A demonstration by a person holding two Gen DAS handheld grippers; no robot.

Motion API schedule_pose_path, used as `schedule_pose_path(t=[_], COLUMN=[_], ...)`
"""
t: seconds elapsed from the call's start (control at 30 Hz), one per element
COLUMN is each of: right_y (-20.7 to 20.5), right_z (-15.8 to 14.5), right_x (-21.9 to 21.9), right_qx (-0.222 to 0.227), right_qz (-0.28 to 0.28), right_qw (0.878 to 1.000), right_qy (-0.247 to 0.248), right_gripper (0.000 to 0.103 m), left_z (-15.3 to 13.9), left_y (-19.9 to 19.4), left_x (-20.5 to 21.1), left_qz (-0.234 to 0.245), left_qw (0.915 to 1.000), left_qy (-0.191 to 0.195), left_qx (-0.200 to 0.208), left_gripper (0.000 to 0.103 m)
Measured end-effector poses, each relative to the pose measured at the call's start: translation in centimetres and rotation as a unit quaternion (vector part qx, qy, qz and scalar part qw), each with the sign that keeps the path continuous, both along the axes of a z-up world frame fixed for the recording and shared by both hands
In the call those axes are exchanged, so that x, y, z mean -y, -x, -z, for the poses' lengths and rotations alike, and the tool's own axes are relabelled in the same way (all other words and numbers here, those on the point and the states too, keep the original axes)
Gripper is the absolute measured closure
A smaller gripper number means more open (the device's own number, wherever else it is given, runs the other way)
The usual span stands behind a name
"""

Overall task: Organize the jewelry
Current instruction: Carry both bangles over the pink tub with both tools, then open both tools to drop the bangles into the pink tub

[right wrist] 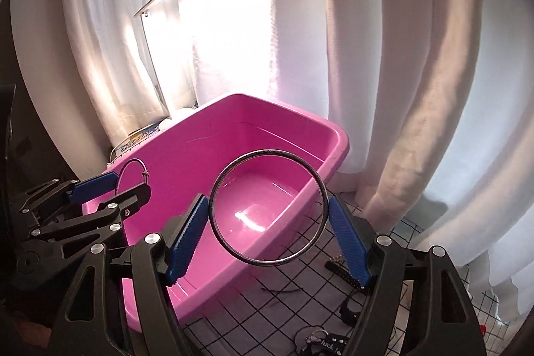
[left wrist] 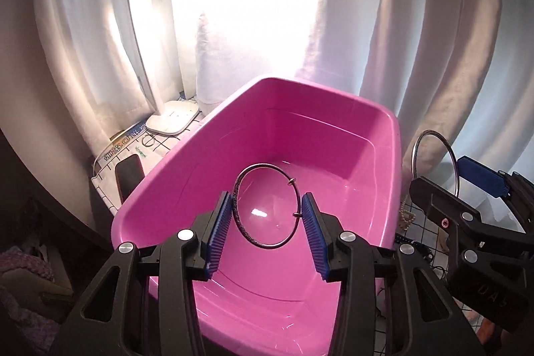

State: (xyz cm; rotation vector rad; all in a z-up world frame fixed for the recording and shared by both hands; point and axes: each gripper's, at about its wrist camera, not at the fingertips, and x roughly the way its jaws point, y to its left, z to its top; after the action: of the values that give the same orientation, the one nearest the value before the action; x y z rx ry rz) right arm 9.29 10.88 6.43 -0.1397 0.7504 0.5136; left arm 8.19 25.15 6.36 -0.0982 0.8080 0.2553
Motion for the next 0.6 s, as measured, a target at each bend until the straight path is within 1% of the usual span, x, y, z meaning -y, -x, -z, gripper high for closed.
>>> schedule_pose_path(t=[0.13,0.27,0.43,0.53,0.6], right_y=[-2.7,-4.6,-6.5,-7.3,-7.5], right_z=[1.4,2.9,5.0,6.2,6.6], right_x=[-3.3,-5.7,-7.0,-7.6,-7.9], right_qx=[-0.025,-0.056,-0.106,-0.123,-0.133], right_qz=[-0.014,-0.022,-0.019,-0.016,-0.012], right_qw=[1.000,0.998,0.993,0.991,0.989], right_qy=[0.013,0.026,0.044,0.051,0.058], right_gripper=[0.032,0.032,0.032,0.032,0.032], left_z=[2.5,4.6,6.3,6.9,7.2], left_y=[-1.8,-3.3,-4.4,-4.8,-4.9], left_x=[-2.4,-3.8,-5.1,-5.4,-5.5], left_qz=[-0.020,-0.033,-0.035,-0.032,-0.032], left_qw=[0.9993,0.9969,0.9935,0.9919,0.9911], left_qy=[0.003,0.012,0.032,0.036,0.038], left_qx=[-0.032,-0.070,-0.104,-0.118,-0.123], left_gripper=[0.061,0.061,0.060,0.060,0.057])
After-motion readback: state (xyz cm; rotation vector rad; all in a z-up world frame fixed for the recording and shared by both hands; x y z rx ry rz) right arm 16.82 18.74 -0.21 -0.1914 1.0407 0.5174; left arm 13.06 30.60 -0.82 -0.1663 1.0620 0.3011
